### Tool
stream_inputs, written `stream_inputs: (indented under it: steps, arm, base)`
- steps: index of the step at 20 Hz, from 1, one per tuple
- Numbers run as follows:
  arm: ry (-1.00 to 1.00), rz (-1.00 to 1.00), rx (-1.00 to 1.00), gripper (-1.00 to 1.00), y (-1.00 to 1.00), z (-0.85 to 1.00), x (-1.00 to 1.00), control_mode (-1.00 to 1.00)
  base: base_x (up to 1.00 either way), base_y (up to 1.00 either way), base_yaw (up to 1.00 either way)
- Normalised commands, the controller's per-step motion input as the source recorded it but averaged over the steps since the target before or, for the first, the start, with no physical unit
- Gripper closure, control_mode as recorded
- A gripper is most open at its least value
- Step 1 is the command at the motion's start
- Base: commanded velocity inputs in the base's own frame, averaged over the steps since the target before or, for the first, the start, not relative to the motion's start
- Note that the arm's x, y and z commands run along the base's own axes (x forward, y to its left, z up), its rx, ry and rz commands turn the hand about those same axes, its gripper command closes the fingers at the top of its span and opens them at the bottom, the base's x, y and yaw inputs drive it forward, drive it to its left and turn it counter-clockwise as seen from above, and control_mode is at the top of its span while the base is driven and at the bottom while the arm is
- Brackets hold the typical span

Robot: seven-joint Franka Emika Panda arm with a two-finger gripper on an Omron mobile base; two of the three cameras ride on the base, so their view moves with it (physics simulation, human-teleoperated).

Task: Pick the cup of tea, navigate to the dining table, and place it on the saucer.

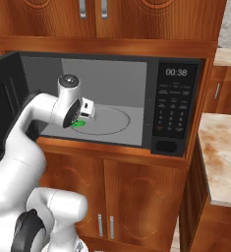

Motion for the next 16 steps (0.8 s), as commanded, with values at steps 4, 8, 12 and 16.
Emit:
stream_inputs:
  steps: [4,8,12,16]
  arm:
    - [-0.12,0.13,0.00,1.00,-0.27,0.69,-1.00,-1.00]
    - [-0.02,0.10,0.00,1.00,-0.09,0.61,-0.87,-1.00]
    - [0.07,0.05,0.00,1.00,-0.01,0.48,-0.64,-1.00]
    - [0.09,0.03,0.00,1.00,0.00,0.34,-0.47,-1.00]
  base:
    - [0.00,0.00,0.00]
    - [0.00,0.00,0.00]
    - [0.00,0.00,0.00]
    - [0.00,0.00,0.00]
